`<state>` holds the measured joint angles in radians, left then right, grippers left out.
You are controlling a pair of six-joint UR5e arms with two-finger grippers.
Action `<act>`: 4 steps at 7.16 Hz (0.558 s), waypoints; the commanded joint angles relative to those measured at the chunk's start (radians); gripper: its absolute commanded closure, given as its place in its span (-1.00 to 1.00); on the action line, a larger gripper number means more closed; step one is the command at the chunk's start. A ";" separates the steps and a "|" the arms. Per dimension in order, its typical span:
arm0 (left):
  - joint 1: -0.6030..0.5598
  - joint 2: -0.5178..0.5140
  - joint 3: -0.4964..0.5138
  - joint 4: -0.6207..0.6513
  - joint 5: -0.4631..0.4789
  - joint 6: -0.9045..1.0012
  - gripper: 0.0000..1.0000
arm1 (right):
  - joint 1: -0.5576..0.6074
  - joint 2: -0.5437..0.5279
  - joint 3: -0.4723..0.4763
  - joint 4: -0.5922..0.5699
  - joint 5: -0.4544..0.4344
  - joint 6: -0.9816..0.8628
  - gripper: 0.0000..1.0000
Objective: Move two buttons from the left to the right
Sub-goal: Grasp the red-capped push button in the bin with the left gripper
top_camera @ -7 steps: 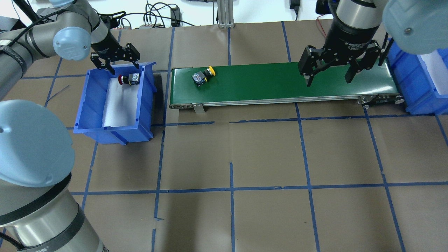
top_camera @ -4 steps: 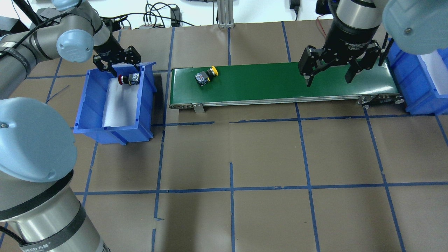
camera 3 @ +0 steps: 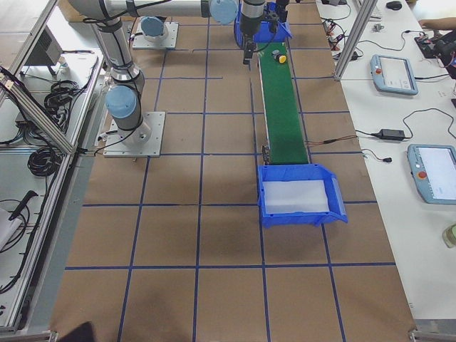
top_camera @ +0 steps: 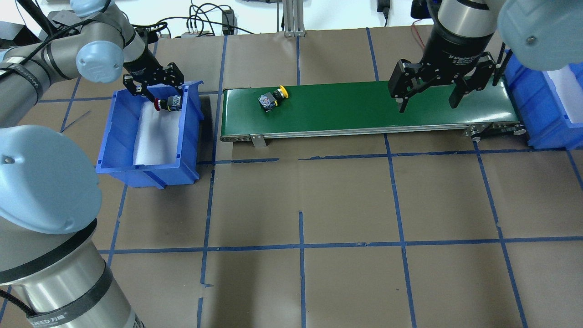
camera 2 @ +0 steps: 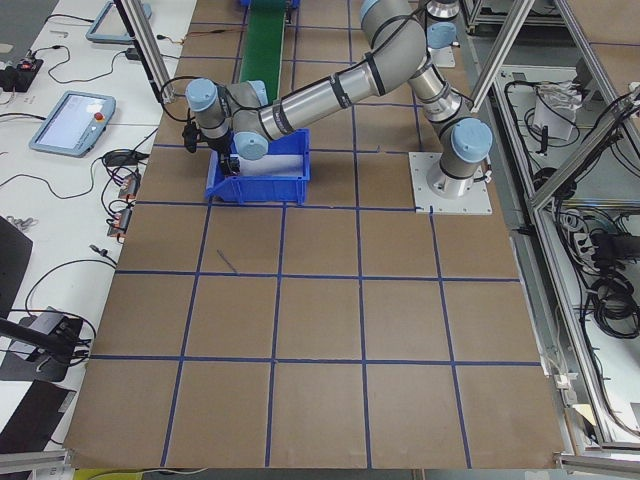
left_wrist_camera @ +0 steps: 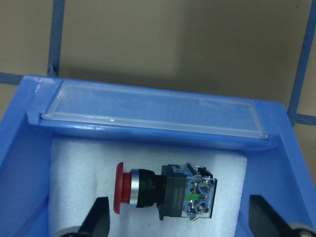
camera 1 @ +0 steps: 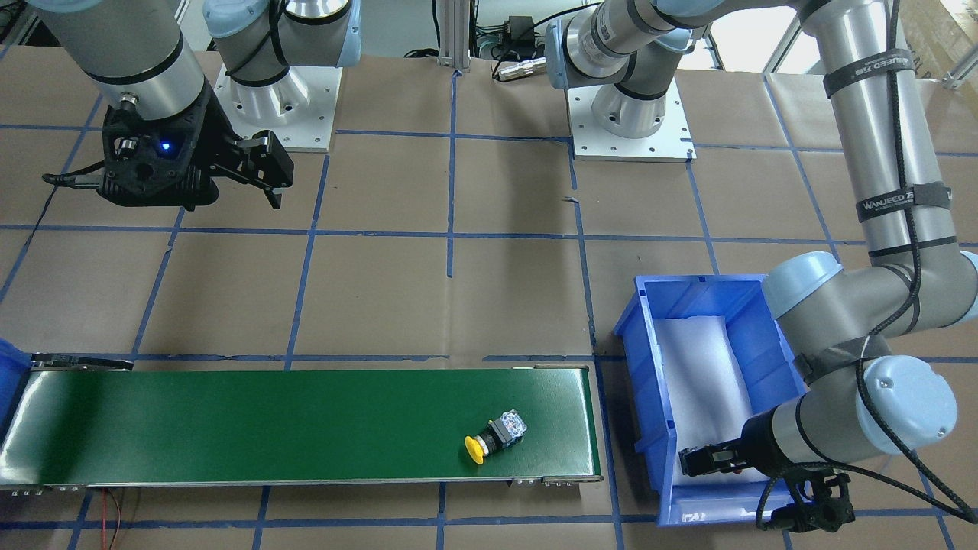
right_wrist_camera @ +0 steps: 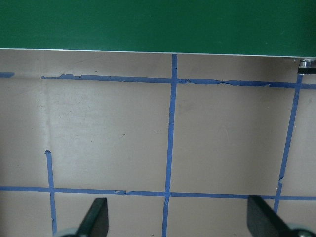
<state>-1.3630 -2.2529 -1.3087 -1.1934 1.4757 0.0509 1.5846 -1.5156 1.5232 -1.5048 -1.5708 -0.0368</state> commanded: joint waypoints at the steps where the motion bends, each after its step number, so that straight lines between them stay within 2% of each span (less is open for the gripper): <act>1: -0.001 -0.010 0.000 0.000 0.000 0.001 -0.79 | 0.000 0.000 0.000 0.000 0.000 0.000 -0.99; 4: -0.001 -0.002 0.014 0.000 0.000 0.001 -0.82 | 0.000 0.000 0.000 0.000 0.000 0.000 -0.99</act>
<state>-1.3637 -2.2598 -1.3012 -1.1934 1.4757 0.0521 1.5846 -1.5156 1.5232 -1.5048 -1.5708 -0.0368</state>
